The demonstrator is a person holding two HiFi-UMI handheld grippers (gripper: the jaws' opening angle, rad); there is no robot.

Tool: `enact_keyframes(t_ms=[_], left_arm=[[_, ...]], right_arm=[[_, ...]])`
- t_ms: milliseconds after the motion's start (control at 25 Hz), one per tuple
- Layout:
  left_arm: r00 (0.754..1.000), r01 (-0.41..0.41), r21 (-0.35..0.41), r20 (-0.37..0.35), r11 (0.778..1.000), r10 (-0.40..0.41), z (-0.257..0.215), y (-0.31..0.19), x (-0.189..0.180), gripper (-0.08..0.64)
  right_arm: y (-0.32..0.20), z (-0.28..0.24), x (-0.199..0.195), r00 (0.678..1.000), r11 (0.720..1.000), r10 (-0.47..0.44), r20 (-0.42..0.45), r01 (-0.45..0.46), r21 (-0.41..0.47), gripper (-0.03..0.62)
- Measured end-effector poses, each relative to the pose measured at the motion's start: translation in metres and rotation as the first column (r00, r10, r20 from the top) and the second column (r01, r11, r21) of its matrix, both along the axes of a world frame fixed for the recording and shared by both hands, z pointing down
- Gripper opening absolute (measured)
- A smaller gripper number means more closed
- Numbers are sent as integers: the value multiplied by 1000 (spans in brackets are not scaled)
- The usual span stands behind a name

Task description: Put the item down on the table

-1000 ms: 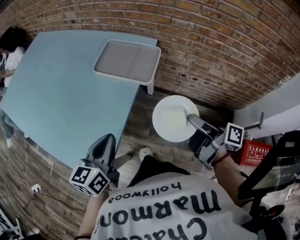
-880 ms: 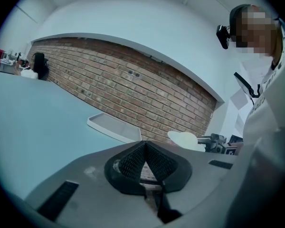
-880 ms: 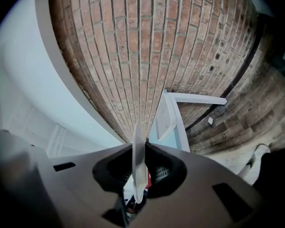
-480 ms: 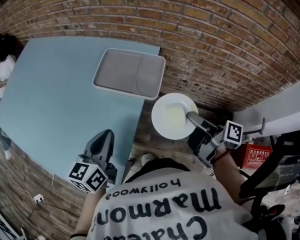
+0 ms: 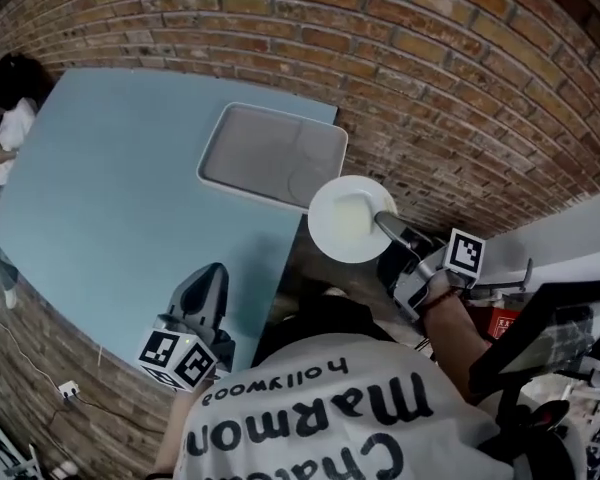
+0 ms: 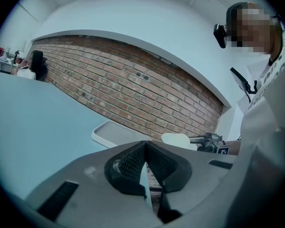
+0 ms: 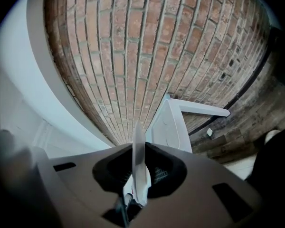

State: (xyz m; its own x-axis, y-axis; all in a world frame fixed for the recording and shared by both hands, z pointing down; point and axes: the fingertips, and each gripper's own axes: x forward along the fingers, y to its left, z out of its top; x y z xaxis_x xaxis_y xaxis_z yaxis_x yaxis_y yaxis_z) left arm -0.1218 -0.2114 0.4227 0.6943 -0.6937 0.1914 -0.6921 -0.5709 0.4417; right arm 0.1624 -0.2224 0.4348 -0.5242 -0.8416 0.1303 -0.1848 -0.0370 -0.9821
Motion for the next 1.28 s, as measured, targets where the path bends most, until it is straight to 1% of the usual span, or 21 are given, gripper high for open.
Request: enact_keyframes(t_ms=[120,240,320,400,560,720,880,1080,1120,1200,1280], left_arm=[[998,68,-13,0,998,-68,2,-4,-9,7],[989,146,-23,8,989,-145,1,-12,-19,7],[984,178,-14,15,984,-178,-4,-20,-21,6],[980,198,-4,25,980,-198,-9,-29,-20,8],[971,239,-2,31,971,-239,-11,-43,-15,7],[968,248,-4,41,969,-248,-12,-53,-3,7],[963,266,-10,51,964,-265,-10,-58,-1,6],[961,272,-16,59,962,-271,-8,-65,3,7],[960,274,-17,60,962,-272,-8,-66,4,6],[960,274,-18,62,961,-273,-8,-67,5,7],[960,274,-20,64,961,-273,-6,-69,7,6]], right_arm=[[-26,3,-1,999,999,-35,-26,35,0,48],[-53,13,0,992,996,-88,-85,88,-5,48],[-69,24,0,985,992,-126,-118,124,-23,48],[-82,37,1,978,987,-159,-138,153,-50,48],[-99,61,0,967,973,-212,-139,196,-117,48],[-111,79,-1,957,959,-251,-148,224,-176,48],[-119,89,-4,938,944,-295,-182,256,-210,46],[-125,97,-5,885,924,-353,-304,279,-262,34],[-125,99,-6,868,918,-369,-334,284,-275,34],[-124,102,-8,822,907,-402,-403,300,-294,35],[-124,102,-11,781,901,-425,-457,317,-296,37]])
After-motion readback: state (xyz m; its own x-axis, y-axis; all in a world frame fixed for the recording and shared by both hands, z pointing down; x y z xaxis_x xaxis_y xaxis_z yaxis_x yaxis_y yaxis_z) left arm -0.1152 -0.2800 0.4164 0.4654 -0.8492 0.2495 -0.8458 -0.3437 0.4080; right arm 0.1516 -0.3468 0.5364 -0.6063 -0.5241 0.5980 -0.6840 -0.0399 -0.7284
